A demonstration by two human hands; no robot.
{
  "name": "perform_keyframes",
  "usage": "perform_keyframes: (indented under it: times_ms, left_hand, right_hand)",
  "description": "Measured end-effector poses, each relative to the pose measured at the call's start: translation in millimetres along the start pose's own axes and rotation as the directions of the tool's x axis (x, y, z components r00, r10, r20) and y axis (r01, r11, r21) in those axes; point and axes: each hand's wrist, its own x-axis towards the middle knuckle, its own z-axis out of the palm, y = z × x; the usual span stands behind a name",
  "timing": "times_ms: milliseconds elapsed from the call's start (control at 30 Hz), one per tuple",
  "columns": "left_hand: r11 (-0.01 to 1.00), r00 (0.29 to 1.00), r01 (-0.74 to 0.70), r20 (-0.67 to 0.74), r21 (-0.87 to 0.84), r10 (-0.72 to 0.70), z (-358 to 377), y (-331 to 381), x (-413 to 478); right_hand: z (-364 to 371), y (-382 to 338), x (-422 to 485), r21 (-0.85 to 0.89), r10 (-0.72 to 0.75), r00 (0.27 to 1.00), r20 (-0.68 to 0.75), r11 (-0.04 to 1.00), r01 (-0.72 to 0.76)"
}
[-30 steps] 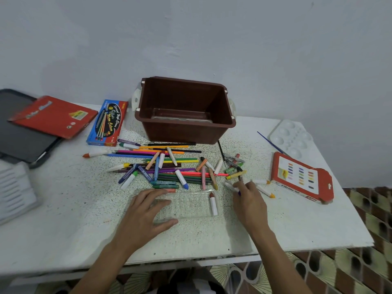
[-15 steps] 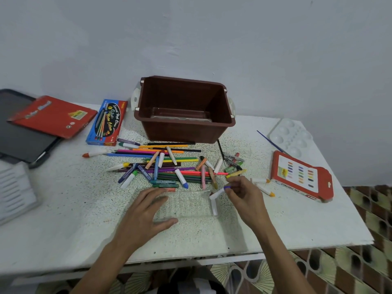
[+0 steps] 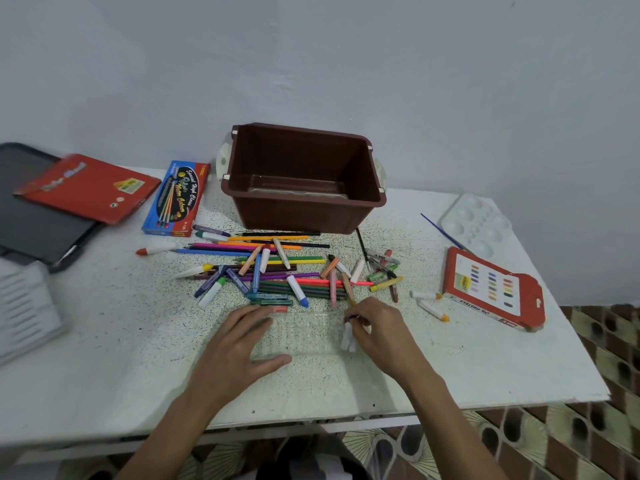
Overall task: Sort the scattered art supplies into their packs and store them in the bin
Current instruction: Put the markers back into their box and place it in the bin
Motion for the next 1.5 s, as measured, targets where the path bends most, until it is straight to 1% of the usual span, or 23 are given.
perform_keyframes:
  times_ms: [167, 400, 567, 733, 800, 867, 1000, 1100, 1200, 1267, 1333, 1367, 1467, 1500]
  left_hand:
    - [1.0, 1.0, 0.002, -0.02, 0.025, -0.002, 0.6, -0.4, 0.0]
    - [0.999, 0.999, 0.026, -0.031, 0.036, -0.025, 1.6, -0.8, -1.2]
    - [0.999, 0.999, 0.031, -0.04, 0.022, -0.03, 0.5, 0.0, -0.2]
    - [0.999, 0.999, 0.033, -0.034, 0.022, -0.032, 0.5, 0.1, -0.7]
    - [0.999, 0.999, 0.031, -0.033, 0.021, -0.03, 0.7, 0.0, -1.2]
    - [0.999, 0.999, 0.03, -0.031, 0.019, -0.03, 0.7, 0.2, -1.0]
    - [0.999, 1.0, 0.029, -0.005, 0.021, -0.029, 0.3, -0.7, -0.5]
    - [0.999, 1.0, 0.03, 0.007, 0.011, -0.03, 0.3, -1.6, -1.1]
    - [1.0, 1.0, 0.026, 0.012, 0.015, -0.026, 0.8, -2.2, -1.7]
    - [1.0, 1.0, 0.023, 0.011, 0.013, -0.023, 1.1, -2.4, -1.4]
    - [1.0, 1.0, 0.02, 0.011, 0.014, -0.02, 1.3, -1.5, -0.5]
    - [1.0, 1.0, 0.02, 0.011, 0.014, -0.02, 0.9, -0.8, -0.5]
    - [0.999, 0.999, 0.031, 0.018, 0.01, -0.031, 0.3, -0.2, -1.1]
    - [0.999, 0.999, 0.038, 0.027, 0.005, -0.038, 0.1, -0.1, -1.2]
  right_hand:
    - [18.4, -3.0, -5.6, -0.081, -0.044, 0.999, -0.018, 0.996, 0.042]
    - [37.0, -0.4, -13.8, -0.11, -0.002, 0.992, -0.123, 0.994, -0.012]
    - [43.9, 0.0, -17.2, -0.17, -0.071, 0.986, -0.151, 0.984, 0.045]
    - [48.1, 1.4, -18.3, -0.223, -0.109, 0.978, -0.176, 0.972, 0.069]
    - [47.4, 0.5, -19.3, -0.21, -0.125, 0.975, -0.185, 0.974, 0.085]
    - [42.5, -0.2, -20.8, -0.142, -0.104, 0.971, -0.214, 0.987, 0.074]
    - [24.2, 11.0, -20.1, -0.075, 0.014, 0.941, -0.338, 0.996, -0.042]
    - [9.4, 36.0, -20.9, -0.071, 0.142, 0.898, -0.417, 0.98, -0.188]
    - [-4.9, 62.4, -23.1, -0.107, 0.266, 0.844, -0.465, 0.93, -0.352]
    - [-12.9, 75.9, -23.6, -0.142, 0.372, 0.809, -0.455, 0.867, -0.478]
    - [-18.4, 85.8, -23.7, -0.206, 0.455, 0.784, -0.423, 0.794, -0.572]
    - [-19.5, 89.6, -24.2, -0.238, 0.476, 0.778, -0.41, 0.767, -0.595]
    - [-18.7, 95.8, -27.1, -0.351, 0.483, 0.781, -0.395, 0.707, -0.614]
    - [-18.2, 96.4, -28.2, -0.364, 0.484, 0.78, -0.396, 0.697, -0.617]
